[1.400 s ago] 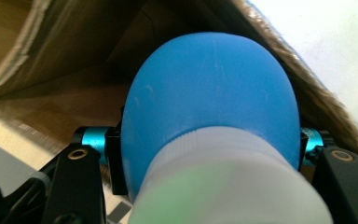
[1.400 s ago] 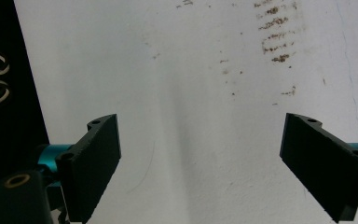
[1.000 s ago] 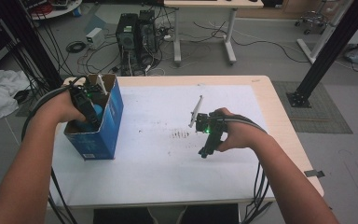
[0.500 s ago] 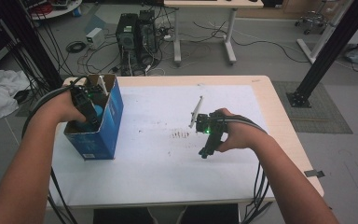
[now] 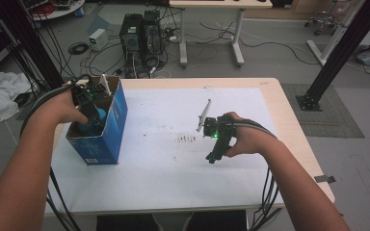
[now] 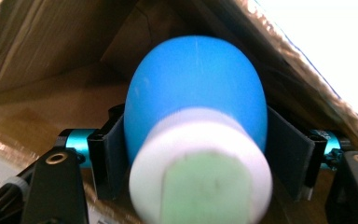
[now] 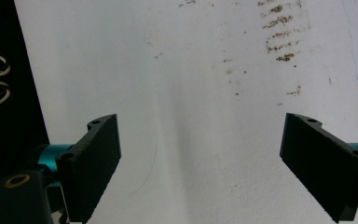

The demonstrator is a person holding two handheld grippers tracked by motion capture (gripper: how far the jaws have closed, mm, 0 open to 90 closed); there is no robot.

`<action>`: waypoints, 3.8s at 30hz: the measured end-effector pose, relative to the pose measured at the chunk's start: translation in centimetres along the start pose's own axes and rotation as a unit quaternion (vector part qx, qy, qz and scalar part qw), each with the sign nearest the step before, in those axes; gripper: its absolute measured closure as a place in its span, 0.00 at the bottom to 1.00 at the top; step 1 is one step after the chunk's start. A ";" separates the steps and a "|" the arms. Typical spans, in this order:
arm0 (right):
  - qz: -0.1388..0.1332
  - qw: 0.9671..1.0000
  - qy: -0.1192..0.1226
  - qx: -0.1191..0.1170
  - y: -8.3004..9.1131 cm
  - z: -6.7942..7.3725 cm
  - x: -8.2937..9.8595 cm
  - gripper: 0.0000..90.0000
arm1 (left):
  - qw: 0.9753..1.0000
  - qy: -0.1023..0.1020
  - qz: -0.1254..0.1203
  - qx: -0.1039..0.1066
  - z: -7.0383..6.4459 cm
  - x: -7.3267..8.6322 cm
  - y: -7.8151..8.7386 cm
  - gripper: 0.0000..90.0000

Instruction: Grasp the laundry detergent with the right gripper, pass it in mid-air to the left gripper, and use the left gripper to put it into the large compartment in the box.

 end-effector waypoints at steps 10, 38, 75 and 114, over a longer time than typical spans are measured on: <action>-0.001 1.000 -0.004 -0.001 0.2 0.1 0.0 0.13 | 1.000 0.000 0.000 0.000 -0.2 0.4 1.9 0.29; 0.004 1.000 -0.003 -0.004 0.2 0.0 -0.3 0.13 | 0.998 -0.052 -0.037 -0.026 -2.9 -0.8 9.1 0.19; 0.031 1.000 -0.005 -0.003 0.3 -0.4 -0.2 0.13 | 0.960 -0.277 -0.012 0.032 -12.7 -9.3 2.2 0.12; 0.046 0.999 -0.013 0.003 0.6 -1.5 0.5 0.13 | 0.953 -0.298 -0.024 0.043 -13.9 -10.3 0.1 0.12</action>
Point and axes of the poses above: each handheld gripper's, and its own axes: y roughly backward along the jaws, x roughly out of its underside, z roughly to its left, the point moved 7 cm from there along -y, roughly forward along the jaws, and after that the axes turned 5 degrees about -y, right-handed, at the moved point
